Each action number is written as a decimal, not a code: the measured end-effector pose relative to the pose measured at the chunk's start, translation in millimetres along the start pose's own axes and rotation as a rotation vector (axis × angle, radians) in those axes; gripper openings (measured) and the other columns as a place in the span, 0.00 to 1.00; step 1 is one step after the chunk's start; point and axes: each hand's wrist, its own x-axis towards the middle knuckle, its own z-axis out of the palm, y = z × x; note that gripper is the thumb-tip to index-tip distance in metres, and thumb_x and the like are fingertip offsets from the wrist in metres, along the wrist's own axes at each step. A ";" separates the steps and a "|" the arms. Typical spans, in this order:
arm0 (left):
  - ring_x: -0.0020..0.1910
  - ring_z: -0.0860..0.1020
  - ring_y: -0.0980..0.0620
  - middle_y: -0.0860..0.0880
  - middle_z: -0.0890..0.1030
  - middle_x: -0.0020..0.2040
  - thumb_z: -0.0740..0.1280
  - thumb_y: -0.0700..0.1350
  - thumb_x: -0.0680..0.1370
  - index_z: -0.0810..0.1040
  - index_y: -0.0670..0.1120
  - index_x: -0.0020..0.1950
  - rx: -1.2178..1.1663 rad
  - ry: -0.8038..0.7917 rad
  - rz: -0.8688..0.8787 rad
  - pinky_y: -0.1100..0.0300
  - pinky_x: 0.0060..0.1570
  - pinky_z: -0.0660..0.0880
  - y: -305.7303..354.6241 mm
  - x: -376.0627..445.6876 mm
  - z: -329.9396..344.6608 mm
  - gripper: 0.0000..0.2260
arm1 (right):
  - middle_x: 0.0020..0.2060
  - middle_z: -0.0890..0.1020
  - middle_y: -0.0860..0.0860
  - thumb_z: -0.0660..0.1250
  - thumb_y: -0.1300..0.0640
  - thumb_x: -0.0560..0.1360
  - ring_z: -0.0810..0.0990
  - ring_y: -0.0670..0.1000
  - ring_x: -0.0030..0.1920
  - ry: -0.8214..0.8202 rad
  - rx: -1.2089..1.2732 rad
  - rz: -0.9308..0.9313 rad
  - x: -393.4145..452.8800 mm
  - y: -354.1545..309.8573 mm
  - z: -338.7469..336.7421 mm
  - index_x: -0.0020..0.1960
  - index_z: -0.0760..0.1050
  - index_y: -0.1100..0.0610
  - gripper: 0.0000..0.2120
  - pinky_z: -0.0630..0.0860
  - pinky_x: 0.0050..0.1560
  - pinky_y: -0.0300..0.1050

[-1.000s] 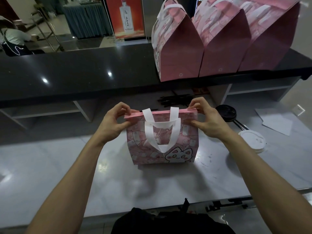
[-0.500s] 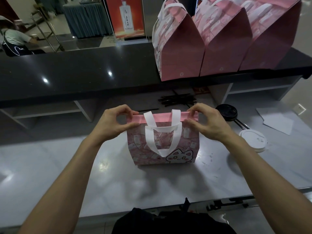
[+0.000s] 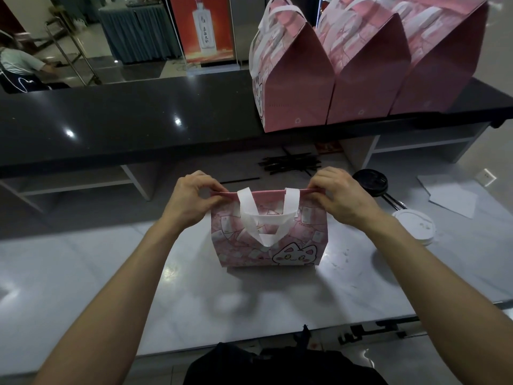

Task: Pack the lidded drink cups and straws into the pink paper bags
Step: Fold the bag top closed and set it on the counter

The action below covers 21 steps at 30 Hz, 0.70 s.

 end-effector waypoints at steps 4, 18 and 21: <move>0.53 0.78 0.48 0.55 0.81 0.47 0.83 0.50 0.74 0.91 0.52 0.49 0.031 0.065 -0.010 0.52 0.48 0.79 -4.9 -4.4 4.4 0.06 | 0.46 0.82 0.48 0.70 0.50 0.81 0.78 0.53 0.54 0.005 -0.022 -0.014 -2.0 2.0 0.3 0.49 0.83 0.57 0.10 0.73 0.66 0.52; 0.56 0.78 0.61 0.61 0.81 0.53 0.57 0.73 0.79 0.85 0.56 0.58 0.161 -0.202 0.039 0.52 0.56 0.78 33.0 12.1 -40.0 0.27 | 0.47 0.81 0.46 0.51 0.28 0.83 0.80 0.47 0.47 -0.032 0.154 0.225 35.1 -29.3 -49.3 0.51 0.83 0.51 0.32 0.76 0.48 0.51; 0.54 0.81 0.64 0.62 0.85 0.54 0.61 0.78 0.74 0.86 0.57 0.61 0.130 -0.266 0.062 0.58 0.56 0.81 65.8 33.6 -34.5 0.31 | 0.53 0.83 0.42 0.65 0.26 0.76 0.81 0.43 0.53 -0.163 0.169 0.153 65.9 -56.9 -53.5 0.59 0.85 0.47 0.28 0.78 0.54 0.45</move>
